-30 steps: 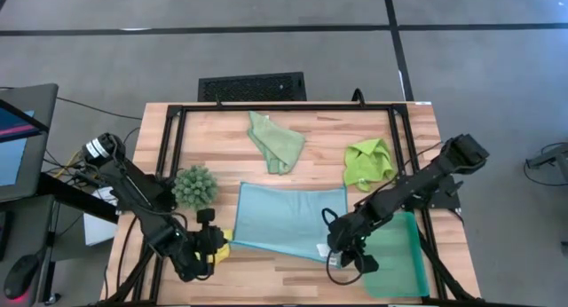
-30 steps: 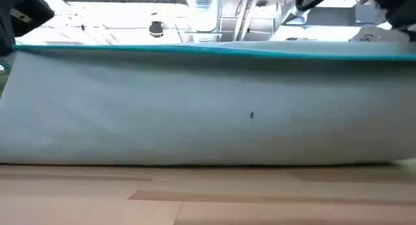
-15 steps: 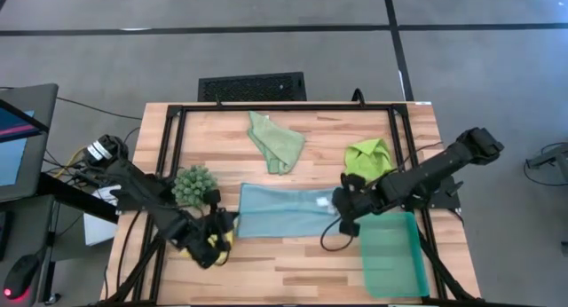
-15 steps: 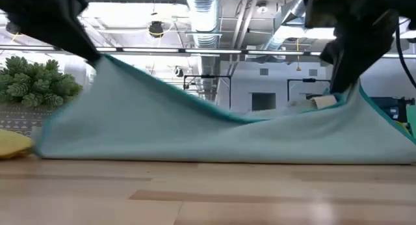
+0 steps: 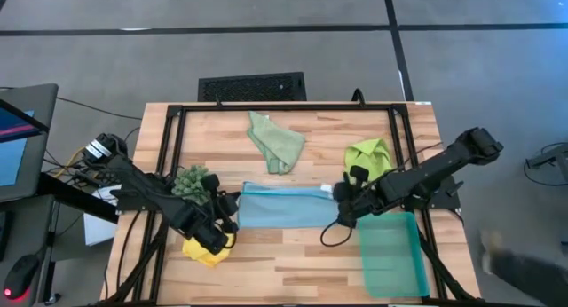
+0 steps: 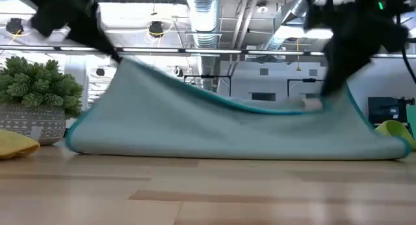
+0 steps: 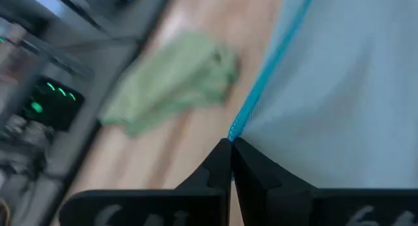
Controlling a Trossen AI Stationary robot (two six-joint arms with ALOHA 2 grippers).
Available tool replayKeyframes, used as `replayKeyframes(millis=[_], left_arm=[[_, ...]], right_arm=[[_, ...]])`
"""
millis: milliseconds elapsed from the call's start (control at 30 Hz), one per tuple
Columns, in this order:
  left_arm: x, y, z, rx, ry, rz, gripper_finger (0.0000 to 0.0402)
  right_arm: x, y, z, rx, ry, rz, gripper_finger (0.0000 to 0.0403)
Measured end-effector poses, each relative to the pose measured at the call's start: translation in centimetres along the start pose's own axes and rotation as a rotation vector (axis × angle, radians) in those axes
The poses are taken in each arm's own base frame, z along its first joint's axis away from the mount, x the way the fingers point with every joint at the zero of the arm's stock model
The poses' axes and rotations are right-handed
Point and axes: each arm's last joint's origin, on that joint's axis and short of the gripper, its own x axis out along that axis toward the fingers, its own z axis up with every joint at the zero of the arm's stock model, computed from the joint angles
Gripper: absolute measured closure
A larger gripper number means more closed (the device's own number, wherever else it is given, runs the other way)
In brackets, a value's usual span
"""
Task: Fold microfiber towels
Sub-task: Fold the blue microfiber cloth
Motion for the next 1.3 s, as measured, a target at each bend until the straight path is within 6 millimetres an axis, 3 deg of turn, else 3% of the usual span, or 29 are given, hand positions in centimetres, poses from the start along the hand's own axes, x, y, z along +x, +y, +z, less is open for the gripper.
replayKeyframes(millis=[133,400,567,733,867,1000,1167,1300], left_arm=[[-2.7,1.0,2.8,-0.007,-0.096,-0.007,0.0401],[-10.4,1.5,6.9,0.035,-0.29,-0.181,0.0401],[-12.1,2.2,6.8,0.018,-0.358,-0.136,0.0401],[-9.7,3.0,6.2,-0.033,-0.278,-0.041,0.0401],[-6.0,3.6,5.7,-0.023,-0.223,0.115,0.0401],[-1.6,5.3,5.7,-0.003,-0.208,0.379,0.0401],[3.2,8.9,6.9,0.001,-0.115,0.664,0.0401],[5.8,10.6,7.7,0.044,0.025,0.614,0.0401]], right_arm=[[-4.2,-0.3,1.5,0.012,-0.188,-0.012,0.0388],[-14.2,0.9,1.7,-0.094,-0.557,0.409,0.0388],[-16.7,0.2,0.5,-0.061,-0.701,0.358,0.0389],[-15.5,-0.2,0.3,-0.017,-0.658,0.191,0.0391],[-13.6,-0.9,0.6,0.02,-0.622,-0.052,0.0389],[-12.7,-2.6,1.3,0.049,-0.635,-0.29,0.0392],[-13.5,-4.9,2.6,0.052,-0.679,-0.556,0.039],[-14.5,-4.6,3.5,0.021,-0.709,-0.519,0.039]])
